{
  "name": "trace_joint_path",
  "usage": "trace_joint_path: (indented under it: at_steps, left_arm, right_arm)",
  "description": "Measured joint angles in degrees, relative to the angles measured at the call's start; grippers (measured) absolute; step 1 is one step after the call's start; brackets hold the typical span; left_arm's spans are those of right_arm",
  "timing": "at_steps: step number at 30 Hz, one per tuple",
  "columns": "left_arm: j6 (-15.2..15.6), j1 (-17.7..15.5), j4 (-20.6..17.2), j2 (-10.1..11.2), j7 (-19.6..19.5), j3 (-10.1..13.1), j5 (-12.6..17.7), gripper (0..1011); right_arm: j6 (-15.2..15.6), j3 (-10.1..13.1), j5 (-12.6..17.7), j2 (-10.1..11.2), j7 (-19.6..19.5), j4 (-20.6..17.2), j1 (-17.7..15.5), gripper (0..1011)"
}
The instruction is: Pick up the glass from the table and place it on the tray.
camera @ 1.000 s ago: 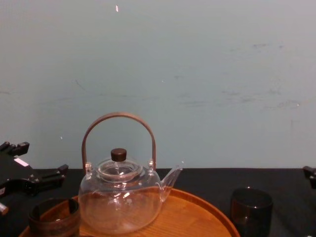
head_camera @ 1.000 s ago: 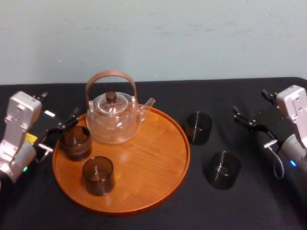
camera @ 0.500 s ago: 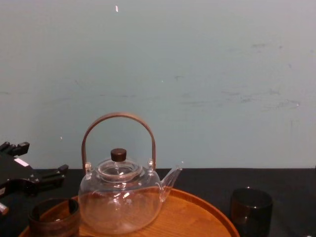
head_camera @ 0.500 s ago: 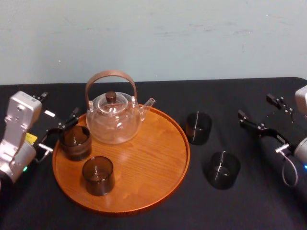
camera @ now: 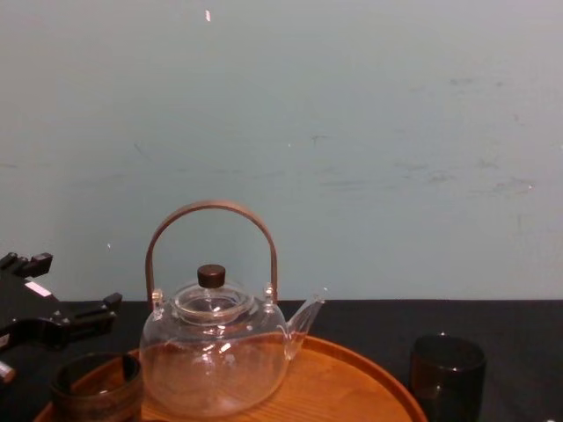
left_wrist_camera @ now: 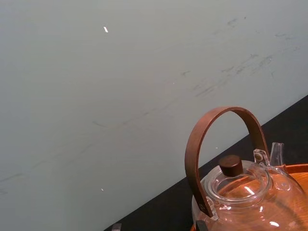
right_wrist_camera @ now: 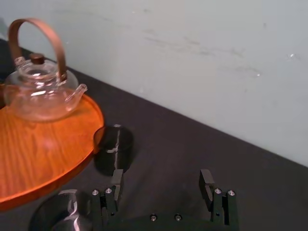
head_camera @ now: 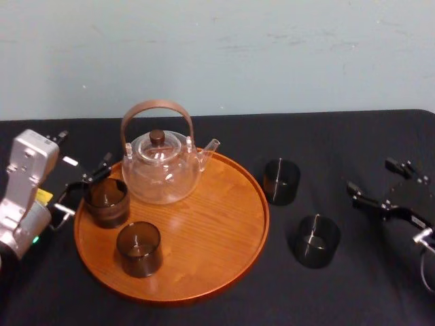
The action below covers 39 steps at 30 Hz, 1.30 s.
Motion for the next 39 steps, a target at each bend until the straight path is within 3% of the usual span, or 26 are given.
trace_joint_path:
  at_steps: [15, 28, 39]
  left_arm:
    - [0.0, 0.0, 0.0, 0.0, 0.0, 0.0, 0.0, 1001]
    - [0.0, 0.0, 0.0, 0.0, 0.0, 0.0, 0.0, 1001]
    - [0.0, 0.0, 0.0, 0.0, 0.0, 0.0, 0.0, 1001]
  right_arm:
    - [1.2, 2.8, 0.1, 3.2, 5.4, -1.9, -6.2, 1002]
    - [1.1, 3.2, -2.7, 3.8, 8.8, -2.9, -7.9, 1002]
    - [1.3, 2.6, -4.3, 2.9, 11.2, -3.3, -8.0, 1002]
